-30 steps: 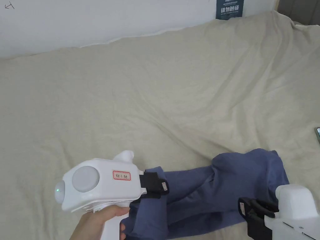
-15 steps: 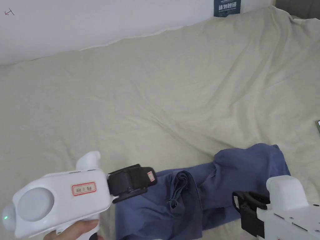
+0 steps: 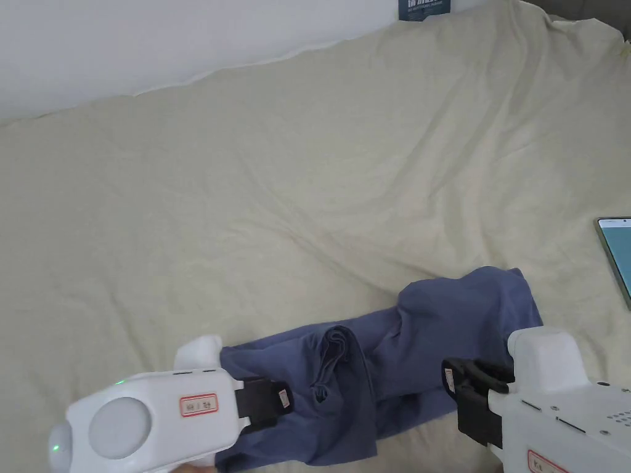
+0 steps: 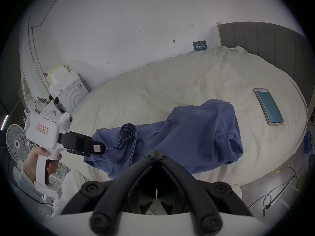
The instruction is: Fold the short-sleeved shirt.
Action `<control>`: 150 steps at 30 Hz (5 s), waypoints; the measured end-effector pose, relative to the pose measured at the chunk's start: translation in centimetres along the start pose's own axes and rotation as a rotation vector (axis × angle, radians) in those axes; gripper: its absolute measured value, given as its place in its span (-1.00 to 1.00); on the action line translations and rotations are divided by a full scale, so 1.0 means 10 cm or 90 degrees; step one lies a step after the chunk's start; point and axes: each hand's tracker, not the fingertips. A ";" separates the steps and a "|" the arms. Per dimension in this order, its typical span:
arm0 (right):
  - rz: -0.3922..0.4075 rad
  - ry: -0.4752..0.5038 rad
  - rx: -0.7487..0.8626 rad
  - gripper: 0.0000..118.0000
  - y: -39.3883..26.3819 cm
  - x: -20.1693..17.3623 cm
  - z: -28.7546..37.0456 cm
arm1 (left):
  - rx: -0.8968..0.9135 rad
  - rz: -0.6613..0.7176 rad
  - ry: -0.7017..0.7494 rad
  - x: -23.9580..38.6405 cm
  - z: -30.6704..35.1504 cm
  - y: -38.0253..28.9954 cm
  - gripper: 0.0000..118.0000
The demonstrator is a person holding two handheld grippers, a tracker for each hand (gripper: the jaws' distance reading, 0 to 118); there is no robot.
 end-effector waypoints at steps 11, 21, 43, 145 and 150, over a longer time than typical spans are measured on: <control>-0.027 -0.015 0.005 -1.00 0.00 0.13 0.07 | -0.074 -0.070 -0.033 0.66 -0.43 0.12 -0.78; -0.030 -0.024 0.008 -1.00 0.03 0.16 0.12 | -0.061 -0.106 -0.147 0.82 -0.23 0.17 -0.78; 0.058 -0.023 -0.025 -1.00 0.14 -0.50 -0.11 | 0.078 0.257 -0.287 -1.41 0.40 -0.08 0.83; -0.027 0.030 -0.009 -1.00 0.08 0.11 0.11 | 0.004 0.025 -0.050 -0.14 0.10 0.23 -0.87; -0.022 0.026 -0.015 -1.00 0.07 0.14 0.11 | -0.012 -0.010 -0.047 0.03 -0.17 0.36 -0.87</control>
